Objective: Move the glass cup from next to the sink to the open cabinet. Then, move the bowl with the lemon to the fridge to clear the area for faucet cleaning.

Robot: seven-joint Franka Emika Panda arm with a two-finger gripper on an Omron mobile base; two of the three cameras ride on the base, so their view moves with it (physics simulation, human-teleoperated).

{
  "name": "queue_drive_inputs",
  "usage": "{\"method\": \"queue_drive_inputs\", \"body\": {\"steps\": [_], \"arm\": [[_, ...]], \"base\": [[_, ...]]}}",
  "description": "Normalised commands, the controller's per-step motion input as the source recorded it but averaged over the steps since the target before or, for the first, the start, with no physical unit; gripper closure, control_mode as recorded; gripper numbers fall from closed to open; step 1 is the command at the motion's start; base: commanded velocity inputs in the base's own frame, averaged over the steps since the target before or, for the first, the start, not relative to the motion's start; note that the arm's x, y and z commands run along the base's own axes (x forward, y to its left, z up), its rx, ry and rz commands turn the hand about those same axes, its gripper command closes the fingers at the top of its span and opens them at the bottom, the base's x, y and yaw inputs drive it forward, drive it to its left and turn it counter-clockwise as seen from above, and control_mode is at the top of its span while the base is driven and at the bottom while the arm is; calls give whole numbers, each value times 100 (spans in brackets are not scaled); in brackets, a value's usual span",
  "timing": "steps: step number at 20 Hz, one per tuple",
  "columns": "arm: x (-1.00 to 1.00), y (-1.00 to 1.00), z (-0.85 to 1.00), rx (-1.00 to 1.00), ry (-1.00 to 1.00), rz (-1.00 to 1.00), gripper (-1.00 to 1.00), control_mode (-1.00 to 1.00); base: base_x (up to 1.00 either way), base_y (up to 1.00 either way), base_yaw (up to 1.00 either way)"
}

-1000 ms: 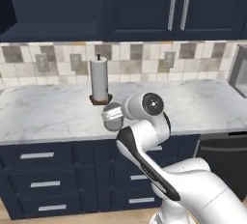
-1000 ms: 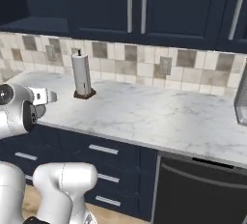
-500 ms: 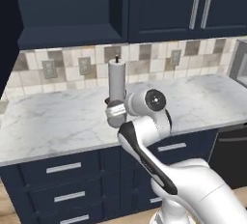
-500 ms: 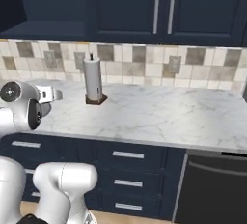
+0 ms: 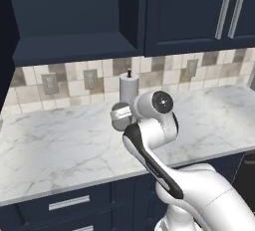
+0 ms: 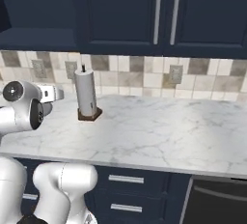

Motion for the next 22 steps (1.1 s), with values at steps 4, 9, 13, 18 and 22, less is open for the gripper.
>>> {"method": "queue_drive_inputs", "body": {"steps": [4, 9, 13, 18, 22], "arm": [[0, 0, 0, 0, 0, 0, 100, 100], [0, 0, 0, 0, 0, 0, 100, 100], [0, 0, 0, 0, 0, 0, 100, 100], [-21, 0, 68, 0, -12, -2, 100, -100], [-56, 0, 100, 1, -40, -6, 100, -100]], "base": [[-3, 82, -13], [36, 44, -11], [87, 11, -11], [10, 0, -2], [0, 0, 0]]}}
